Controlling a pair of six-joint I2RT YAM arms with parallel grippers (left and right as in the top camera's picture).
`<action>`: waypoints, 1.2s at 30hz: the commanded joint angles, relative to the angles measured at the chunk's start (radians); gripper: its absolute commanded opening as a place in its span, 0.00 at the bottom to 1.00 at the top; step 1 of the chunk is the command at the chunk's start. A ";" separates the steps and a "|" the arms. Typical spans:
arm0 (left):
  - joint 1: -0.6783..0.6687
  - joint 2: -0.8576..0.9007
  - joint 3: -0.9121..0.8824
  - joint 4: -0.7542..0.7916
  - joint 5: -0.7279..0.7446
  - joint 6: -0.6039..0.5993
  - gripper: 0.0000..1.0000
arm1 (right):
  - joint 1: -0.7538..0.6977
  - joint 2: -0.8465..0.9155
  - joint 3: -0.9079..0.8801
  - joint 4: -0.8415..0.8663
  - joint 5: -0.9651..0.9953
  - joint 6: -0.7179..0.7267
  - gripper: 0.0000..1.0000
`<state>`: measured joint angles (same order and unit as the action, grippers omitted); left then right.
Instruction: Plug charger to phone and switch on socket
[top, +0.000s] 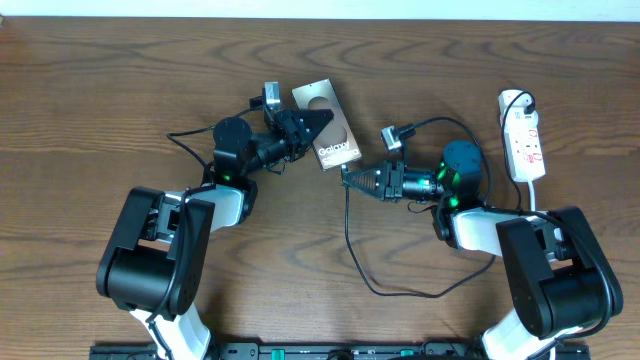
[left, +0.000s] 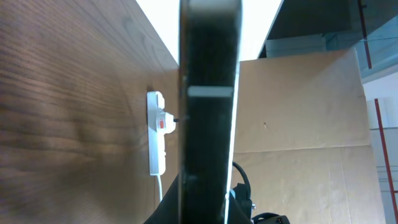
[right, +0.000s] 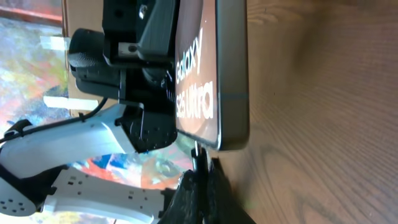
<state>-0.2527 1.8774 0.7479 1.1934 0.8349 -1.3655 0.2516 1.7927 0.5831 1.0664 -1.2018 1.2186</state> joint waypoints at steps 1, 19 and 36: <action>-0.028 -0.007 0.015 0.016 0.105 -0.024 0.07 | -0.009 0.010 0.010 0.007 0.130 -0.040 0.01; -0.005 -0.007 0.015 0.016 0.276 0.034 0.07 | -0.048 0.010 0.010 0.007 0.044 -0.037 0.01; 0.036 -0.007 0.016 -0.003 0.124 0.034 0.07 | -0.016 0.010 0.010 -0.226 0.036 -0.296 0.01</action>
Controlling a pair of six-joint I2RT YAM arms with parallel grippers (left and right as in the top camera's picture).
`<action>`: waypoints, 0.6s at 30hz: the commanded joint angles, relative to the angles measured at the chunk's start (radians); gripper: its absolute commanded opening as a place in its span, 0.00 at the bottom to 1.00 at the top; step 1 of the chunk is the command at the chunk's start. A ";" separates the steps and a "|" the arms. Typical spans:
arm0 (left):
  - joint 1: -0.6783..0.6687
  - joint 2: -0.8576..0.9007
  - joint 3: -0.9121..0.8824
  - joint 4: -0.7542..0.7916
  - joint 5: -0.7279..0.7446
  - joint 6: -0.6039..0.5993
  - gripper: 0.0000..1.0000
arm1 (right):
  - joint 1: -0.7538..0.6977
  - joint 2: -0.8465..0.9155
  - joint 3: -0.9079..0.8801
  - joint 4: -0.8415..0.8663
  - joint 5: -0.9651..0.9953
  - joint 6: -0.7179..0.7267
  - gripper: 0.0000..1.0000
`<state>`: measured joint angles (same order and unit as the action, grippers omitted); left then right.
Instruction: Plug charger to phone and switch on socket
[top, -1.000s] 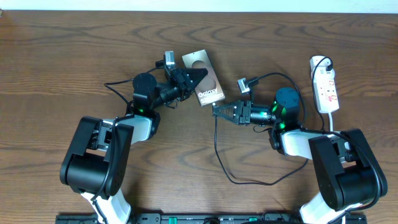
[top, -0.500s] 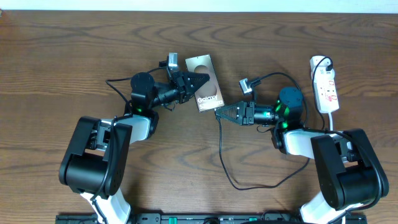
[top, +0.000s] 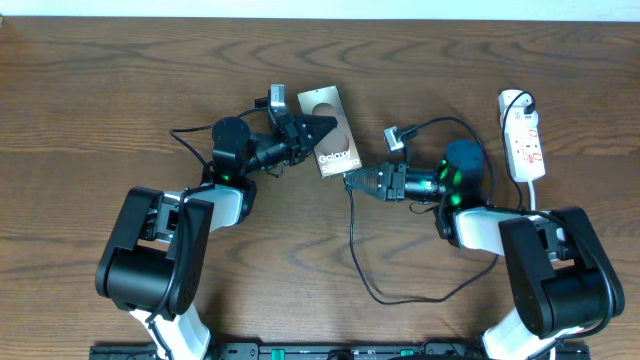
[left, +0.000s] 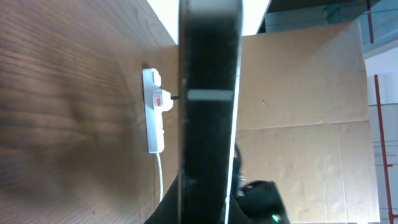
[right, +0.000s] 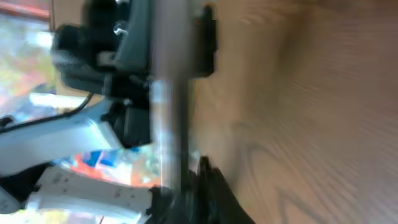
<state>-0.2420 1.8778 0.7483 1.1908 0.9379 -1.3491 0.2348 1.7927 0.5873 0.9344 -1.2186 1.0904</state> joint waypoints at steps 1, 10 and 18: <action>0.039 -0.007 0.015 -0.046 0.032 0.025 0.07 | 0.001 0.010 0.006 -0.201 0.105 -0.232 0.01; 0.050 -0.007 0.015 -0.162 0.093 0.100 0.07 | 0.003 -0.032 0.059 -0.599 0.356 -0.508 0.09; 0.050 -0.007 0.015 -0.196 0.088 0.135 0.07 | 0.023 -0.240 0.238 -1.219 0.782 -0.804 0.62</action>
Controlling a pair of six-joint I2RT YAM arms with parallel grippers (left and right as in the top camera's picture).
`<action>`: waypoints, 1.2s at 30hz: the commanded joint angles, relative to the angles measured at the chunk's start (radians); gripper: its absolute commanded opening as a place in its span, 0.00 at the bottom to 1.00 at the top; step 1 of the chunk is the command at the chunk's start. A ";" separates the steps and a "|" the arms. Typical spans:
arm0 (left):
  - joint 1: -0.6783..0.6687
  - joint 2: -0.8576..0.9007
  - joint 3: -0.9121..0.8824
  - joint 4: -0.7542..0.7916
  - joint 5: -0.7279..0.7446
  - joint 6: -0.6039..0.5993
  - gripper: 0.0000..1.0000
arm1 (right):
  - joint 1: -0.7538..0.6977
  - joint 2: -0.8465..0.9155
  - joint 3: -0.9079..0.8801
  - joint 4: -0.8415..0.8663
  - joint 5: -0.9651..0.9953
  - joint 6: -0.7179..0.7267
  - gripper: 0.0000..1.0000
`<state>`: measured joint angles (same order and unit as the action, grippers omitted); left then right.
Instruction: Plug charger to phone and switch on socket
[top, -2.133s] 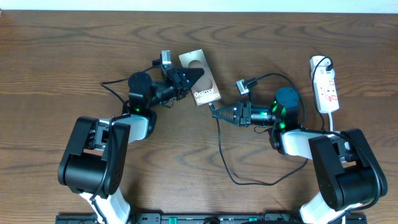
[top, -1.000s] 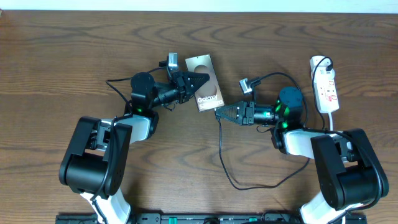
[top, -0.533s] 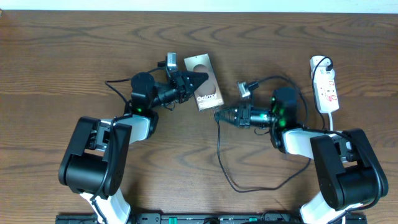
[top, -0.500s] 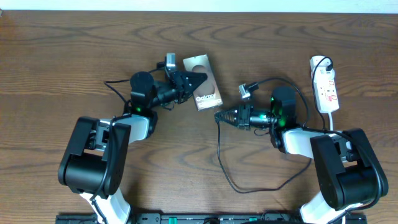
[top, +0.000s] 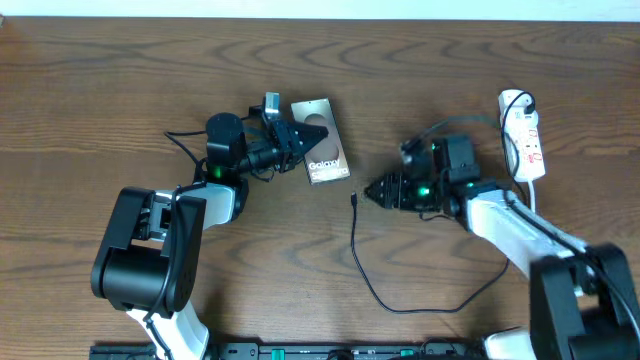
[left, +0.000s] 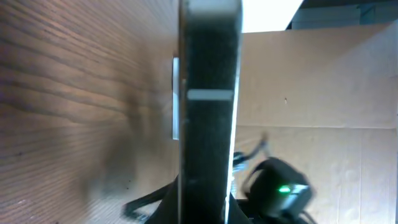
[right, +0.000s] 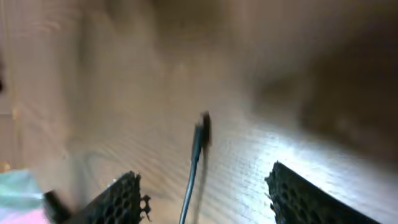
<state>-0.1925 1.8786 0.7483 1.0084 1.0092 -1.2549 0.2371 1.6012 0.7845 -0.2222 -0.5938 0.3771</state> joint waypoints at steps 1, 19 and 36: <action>0.001 -0.008 0.015 -0.029 0.014 0.055 0.07 | 0.047 -0.064 0.047 -0.083 0.192 -0.090 0.60; 0.076 -0.008 0.015 -0.035 0.082 0.047 0.07 | 0.529 0.163 0.240 -0.258 0.849 0.060 0.41; 0.182 -0.008 0.016 -0.035 0.123 0.031 0.07 | 0.547 0.250 0.334 -0.396 0.767 0.181 0.31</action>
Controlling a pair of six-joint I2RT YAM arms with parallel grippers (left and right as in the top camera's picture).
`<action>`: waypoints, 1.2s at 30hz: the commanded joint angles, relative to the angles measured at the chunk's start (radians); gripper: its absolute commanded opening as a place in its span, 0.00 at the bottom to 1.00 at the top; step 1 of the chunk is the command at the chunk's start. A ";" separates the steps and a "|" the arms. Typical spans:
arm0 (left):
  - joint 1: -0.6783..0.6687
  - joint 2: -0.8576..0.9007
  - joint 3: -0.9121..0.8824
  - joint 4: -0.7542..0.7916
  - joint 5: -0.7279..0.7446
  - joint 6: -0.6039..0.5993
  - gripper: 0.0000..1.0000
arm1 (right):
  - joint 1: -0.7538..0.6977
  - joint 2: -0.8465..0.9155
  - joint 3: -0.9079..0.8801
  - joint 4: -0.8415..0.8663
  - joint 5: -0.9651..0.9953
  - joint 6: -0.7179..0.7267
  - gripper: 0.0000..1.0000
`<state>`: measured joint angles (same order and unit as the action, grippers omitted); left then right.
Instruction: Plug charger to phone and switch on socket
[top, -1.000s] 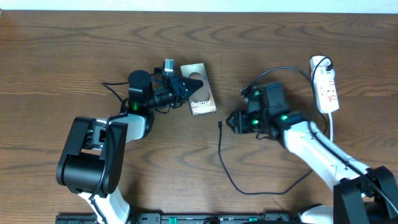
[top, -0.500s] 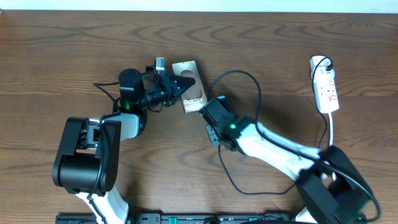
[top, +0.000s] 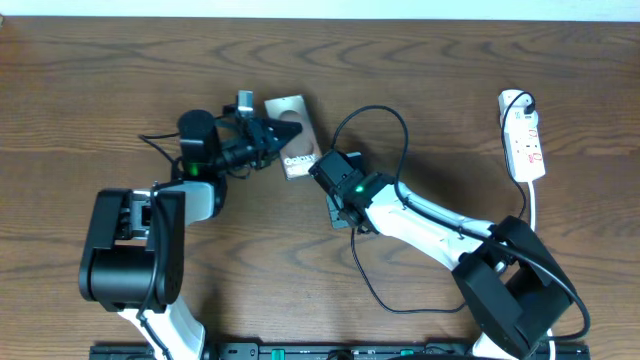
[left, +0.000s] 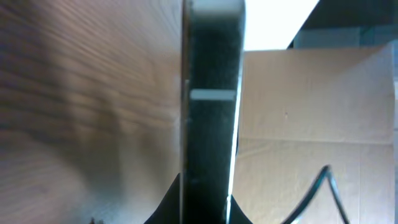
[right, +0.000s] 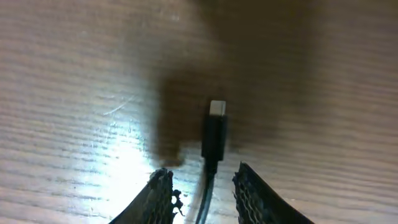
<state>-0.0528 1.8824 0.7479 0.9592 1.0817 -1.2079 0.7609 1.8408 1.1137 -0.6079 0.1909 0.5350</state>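
My left gripper (top: 277, 137) is shut on the phone (top: 293, 150), which the left wrist view shows edge-on (left: 211, 93) between the jaws. The black charger cable (top: 375, 290) lies on the table. Its plug (right: 216, 121) rests flat on the wood. My right gripper (top: 348, 218) stands open just below the phone, its fingers (right: 163, 193) on either side of the cable behind the plug, not closed on it. The white socket strip (top: 522, 135) lies at the far right.
The right arm stretches across the middle of the wooden table (top: 100, 90) from the right. A dark loop of wiring (top: 372, 125) arches over that arm beside the phone. The charger cable trails toward the front edge.
My right gripper, open to the right of the loose plug, now straddles the cable behind the plug. My left gripper has shifted the phone a little to the left.
At first my right gripper held the plug right under the bottom edge of the phone in my left gripper, and did so again shortly after. Then the plug lay on the table with my right gripper open and drawn back. Now that gripper is over the plug.
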 joint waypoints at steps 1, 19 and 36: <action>0.056 -0.012 0.016 0.014 0.066 -0.016 0.08 | 0.027 0.011 0.005 -0.018 -0.017 0.029 0.31; 0.095 -0.012 0.016 0.022 0.203 -0.004 0.07 | 0.031 0.123 0.035 -0.058 0.109 0.175 0.25; 0.090 -0.012 0.016 0.021 0.246 0.004 0.07 | -0.009 -0.334 -0.017 -0.128 -0.198 -0.183 0.01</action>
<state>0.0387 1.8824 0.7479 0.9688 1.2835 -1.2144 0.7547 1.6421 1.1584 -0.7620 0.1219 0.4995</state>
